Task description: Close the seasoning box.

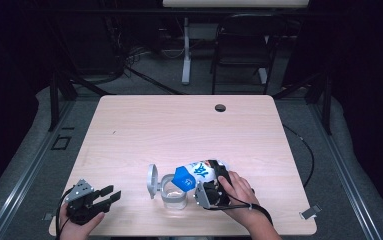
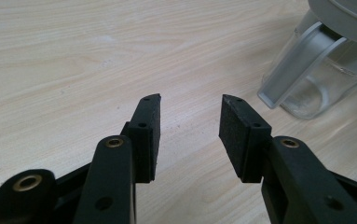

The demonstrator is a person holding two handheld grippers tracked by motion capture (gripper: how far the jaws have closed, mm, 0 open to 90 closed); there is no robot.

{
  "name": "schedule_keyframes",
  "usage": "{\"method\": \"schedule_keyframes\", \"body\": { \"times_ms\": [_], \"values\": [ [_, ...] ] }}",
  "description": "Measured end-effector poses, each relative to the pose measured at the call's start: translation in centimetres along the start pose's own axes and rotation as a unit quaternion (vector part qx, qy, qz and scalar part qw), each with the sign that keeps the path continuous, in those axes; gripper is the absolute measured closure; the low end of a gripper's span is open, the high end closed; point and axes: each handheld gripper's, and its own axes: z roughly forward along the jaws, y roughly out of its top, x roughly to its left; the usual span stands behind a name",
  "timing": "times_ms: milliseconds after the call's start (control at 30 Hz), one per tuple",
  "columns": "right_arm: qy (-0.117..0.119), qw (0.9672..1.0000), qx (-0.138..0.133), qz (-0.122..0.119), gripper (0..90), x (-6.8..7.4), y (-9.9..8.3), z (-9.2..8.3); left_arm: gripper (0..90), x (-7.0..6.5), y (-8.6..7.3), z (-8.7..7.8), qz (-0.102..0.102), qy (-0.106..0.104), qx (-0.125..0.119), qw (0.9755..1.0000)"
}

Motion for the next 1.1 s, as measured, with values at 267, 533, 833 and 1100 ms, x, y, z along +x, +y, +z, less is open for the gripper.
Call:
{"method": "schedule_keyframes", "body": {
  "times_ms": [267, 533, 833, 1100],
  "values": [
    [-0.008, 0.9998, -0.006, -0.018, 42.8, 0.27, 0.04, 0.02, 59.3, -0.01, -0.01, 0.01, 0.002, 0.001, 0.003, 1.0000],
    [-0.018, 0.9985, 0.003, -0.051, 43.2, 0.36, 0.23, -0.13, 59.2, -0.04, 0.04, -0.08, 0.003, 0.000, 0.002, 1.0000],
    [-0.019, 0.9978, -0.005, -0.064, 43.4, 0.68, 0.36, 0.00, 59.2, -0.01, 0.02, -0.09, 0.003, 0.001, 0.003, 1.0000],
    [-0.021, 0.9972, -0.002, -0.071, 43.6, 0.55, 0.46, -0.05, 59.2, 0.00, -0.01, -0.07, 0.000, 0.001, 0.000, 1.0000]
  ]
}}
